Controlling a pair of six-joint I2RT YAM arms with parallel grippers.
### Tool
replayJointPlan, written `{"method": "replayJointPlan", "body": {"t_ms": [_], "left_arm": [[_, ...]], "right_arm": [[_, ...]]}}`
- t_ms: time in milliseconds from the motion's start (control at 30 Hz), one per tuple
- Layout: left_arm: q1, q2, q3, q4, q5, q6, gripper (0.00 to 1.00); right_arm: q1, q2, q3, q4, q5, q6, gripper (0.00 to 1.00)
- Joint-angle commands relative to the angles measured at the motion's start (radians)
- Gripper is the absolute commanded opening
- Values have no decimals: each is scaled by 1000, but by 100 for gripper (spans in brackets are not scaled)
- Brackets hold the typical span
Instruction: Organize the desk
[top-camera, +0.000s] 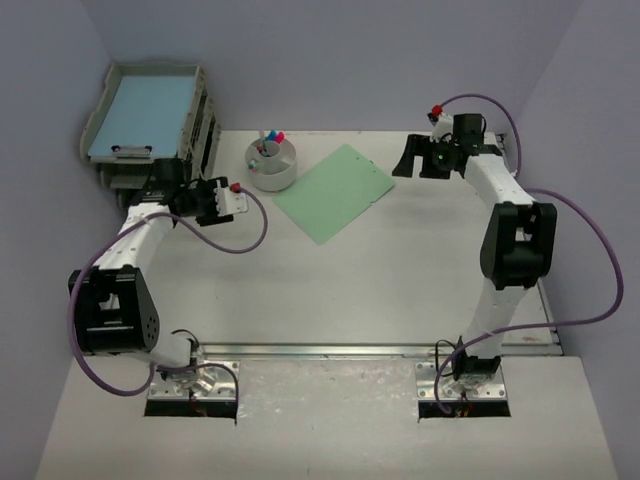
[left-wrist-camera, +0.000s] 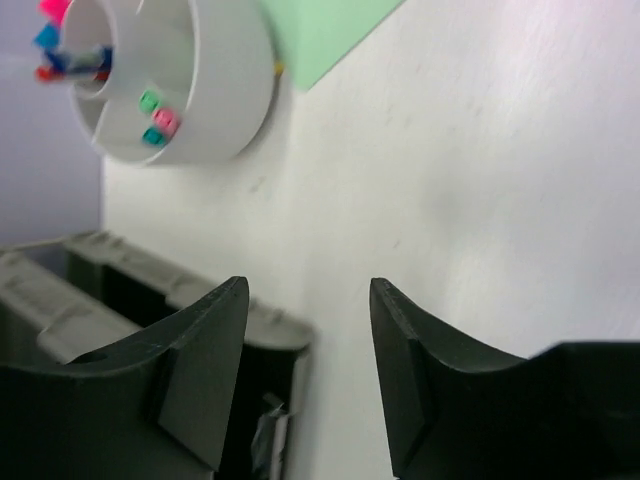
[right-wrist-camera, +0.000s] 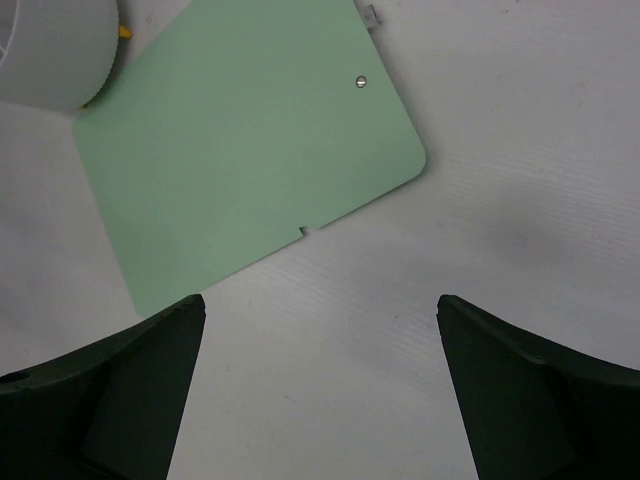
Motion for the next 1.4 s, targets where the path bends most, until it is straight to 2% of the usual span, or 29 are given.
{"method": "replayJointPlan", "body": {"t_ms": [0, 100, 267, 367, 700, 967, 1133, 1233, 1367], "left_arm": [[-166, 122, 147, 2, -48, -431, 38], [-291, 200, 197, 67, -143, -607, 34], [-406, 335, 221, 146, -285, -711, 29], [-413, 446, 291, 155, -348, -781, 21], [-412, 736, 510, 153, -502, -848, 15], [-428, 856, 578, 135, -515, -848, 14], [-449, 871, 587, 134, -512, -846, 15], [-454, 876, 596, 132, -512, -850, 15], [-459, 881, 602, 128, -512, -858, 15]], "right_arm": [[-8, 136, 137, 22, -106, 116, 98], [-13, 212, 220, 24, -120, 154, 98], [-22, 317, 282, 55, -115, 194, 98], [-26, 363, 291, 83, -124, 209, 98], [-36, 519, 378, 127, -174, 270, 97], [-23, 595, 376, 176, -236, 347, 93], [-5, 616, 352, 201, -279, 388, 90], [4, 632, 342, 215, -301, 420, 84], [7, 633, 302, 242, -341, 482, 63]]}}
